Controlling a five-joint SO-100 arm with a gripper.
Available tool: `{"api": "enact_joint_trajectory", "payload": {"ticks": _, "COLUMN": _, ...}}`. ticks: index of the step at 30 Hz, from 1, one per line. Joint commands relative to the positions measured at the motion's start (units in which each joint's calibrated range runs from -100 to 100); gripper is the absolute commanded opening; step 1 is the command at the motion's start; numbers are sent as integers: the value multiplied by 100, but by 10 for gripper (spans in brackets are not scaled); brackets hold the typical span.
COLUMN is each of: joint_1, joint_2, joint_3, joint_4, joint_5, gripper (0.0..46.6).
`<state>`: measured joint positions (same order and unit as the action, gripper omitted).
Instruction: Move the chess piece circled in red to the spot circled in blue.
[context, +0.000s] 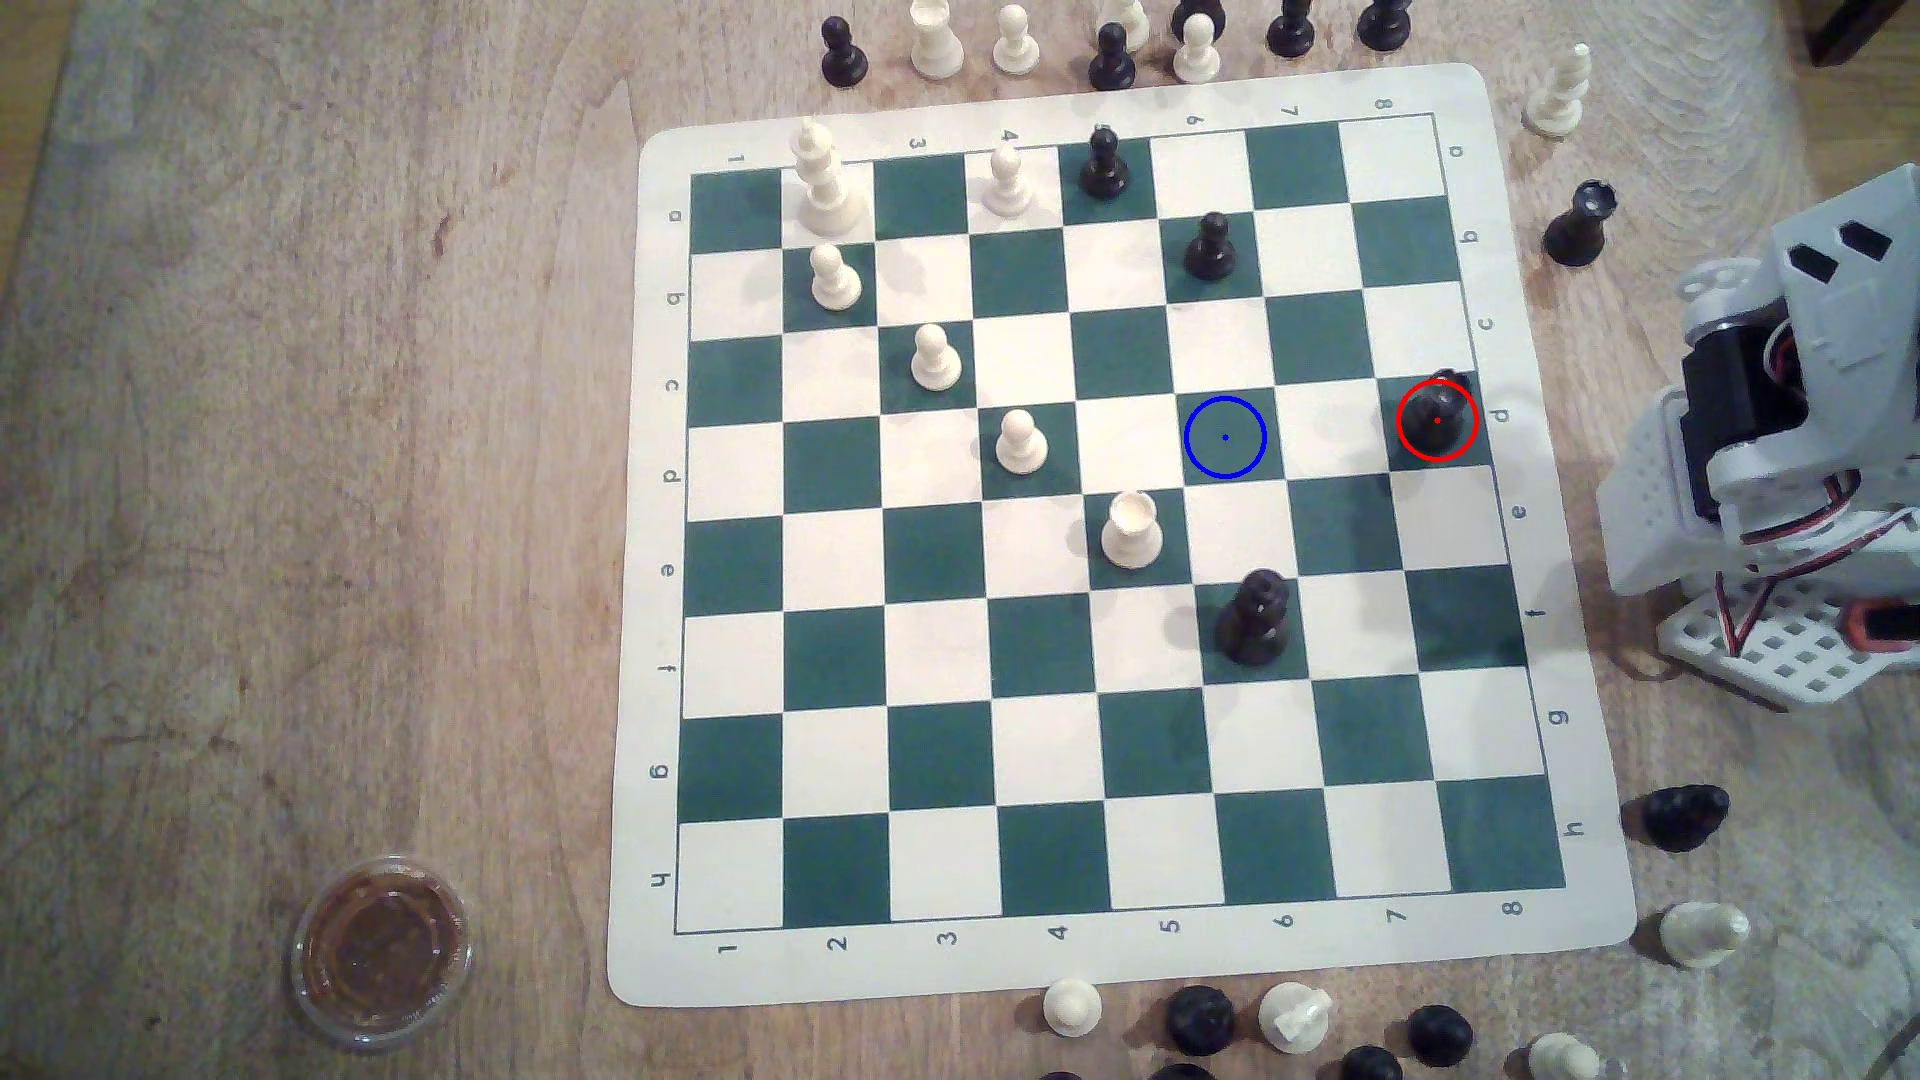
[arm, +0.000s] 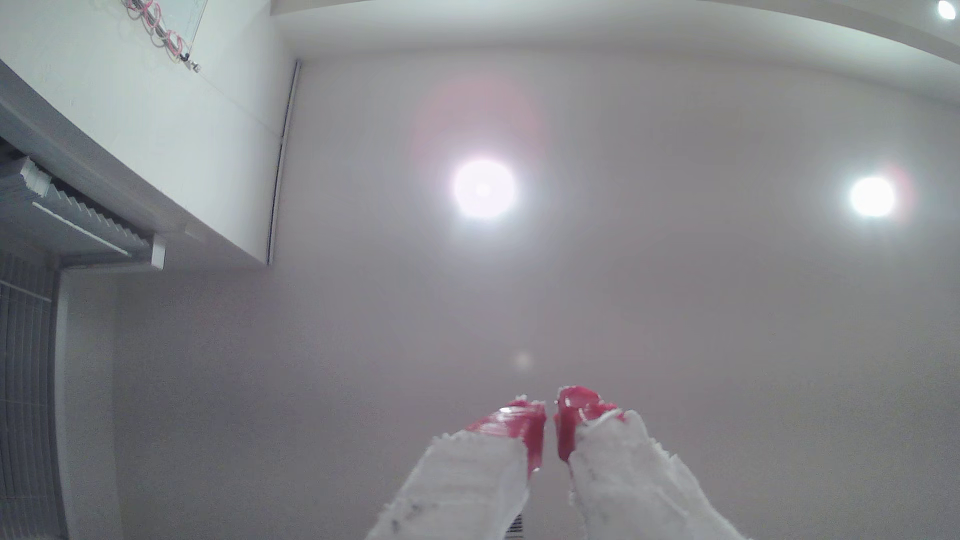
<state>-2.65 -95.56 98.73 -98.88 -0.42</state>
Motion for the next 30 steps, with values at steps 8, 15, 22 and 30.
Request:
{"api": "enact_joint_trajectory", "payload": {"ticks": 8, "joint_1": 598, "joint_2": -20, "joint_3": -653, "joint_4": 2878, "joint_5": 10, "gripper": 18}}
{"api": "enact_joint_trajectory", "payload": {"ticks": 15, "joint_1": 1583, "joint_2": -20, "joint_3": -2421, "joint_4": 6809, "joint_5": 0, "gripper": 18}}
{"api": "enact_joint_trajectory", "payload": {"ticks": 22, "joint_1": 2217, "joint_2": -20, "joint_3": -3572, "joint_4": 10666, "joint_5": -34, "gripper": 18}}
{"api": "enact_joint_trajectory", "payload": {"ticks": 30, "joint_1": 3148, "joint_2": -45, "joint_3": -4969, "joint_4": 16137, "joint_5": -103, "gripper": 119}}
